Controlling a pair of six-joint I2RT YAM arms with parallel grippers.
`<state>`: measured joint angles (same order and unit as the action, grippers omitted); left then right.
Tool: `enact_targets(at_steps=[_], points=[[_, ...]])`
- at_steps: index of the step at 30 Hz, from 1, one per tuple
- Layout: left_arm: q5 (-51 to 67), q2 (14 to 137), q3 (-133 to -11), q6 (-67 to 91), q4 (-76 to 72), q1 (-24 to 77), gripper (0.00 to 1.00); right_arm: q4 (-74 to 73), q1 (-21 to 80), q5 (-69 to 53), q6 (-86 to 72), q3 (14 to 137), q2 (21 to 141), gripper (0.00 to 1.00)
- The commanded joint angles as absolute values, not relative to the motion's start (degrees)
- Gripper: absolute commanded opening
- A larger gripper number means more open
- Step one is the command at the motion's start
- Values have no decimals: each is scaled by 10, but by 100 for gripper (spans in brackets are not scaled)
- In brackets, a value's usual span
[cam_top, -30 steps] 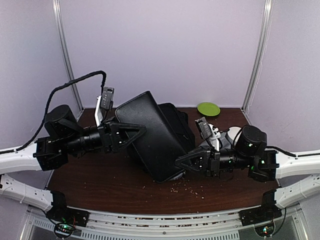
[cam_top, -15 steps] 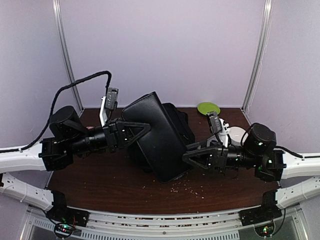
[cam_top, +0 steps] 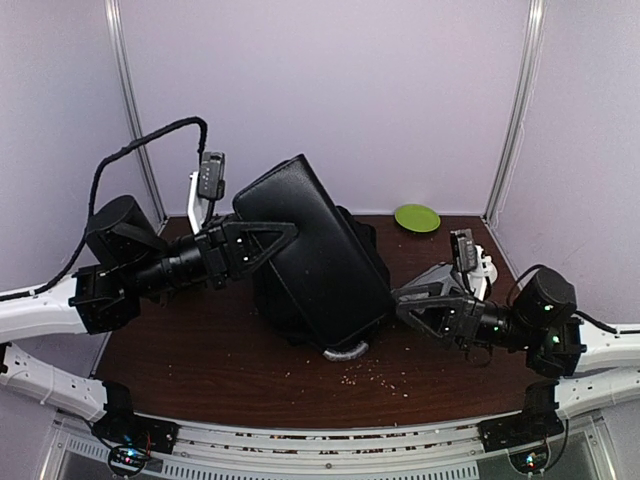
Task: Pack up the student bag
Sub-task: Pick up the personal item from the center of the board, then place the personal item in the student bag.
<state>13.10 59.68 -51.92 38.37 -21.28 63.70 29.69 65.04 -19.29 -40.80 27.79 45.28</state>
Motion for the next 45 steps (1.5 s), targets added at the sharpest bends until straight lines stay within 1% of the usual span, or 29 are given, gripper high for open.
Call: enact_targets(at_steps=[1,5,9,14,16,29,34,39,42,43,44,45], points=[[2,568,-517,406,-380,629,0,384,658,-121,-441,230,416,74],[-36,588,-538,405,-428,629,0,413,667,-101,-450,220,426,75],[-7,630,-572,419,-449,630,0,479,673,-103,-463,230,473,75],[18,671,-575,464,-496,629,0,565,675,-106,-475,259,543,76],[22,680,-575,473,-507,630,0,579,675,-107,-473,272,562,76],[43,700,-565,511,-534,630,0,554,669,-44,-454,294,563,77],[46,708,-561,523,-543,630,0,568,666,-74,-460,317,581,73],[41,708,-560,525,-540,630,0,581,667,-118,-468,339,600,72],[44,712,-561,528,-540,630,0,576,667,-115,-470,344,602,67],[47,714,-562,530,-538,630,0,575,667,-113,-470,344,601,62],[49,715,-562,530,-536,630,0,574,666,-112,-470,345,601,52],[50,715,-562,529,-529,630,0,572,665,-113,-470,347,601,45]])
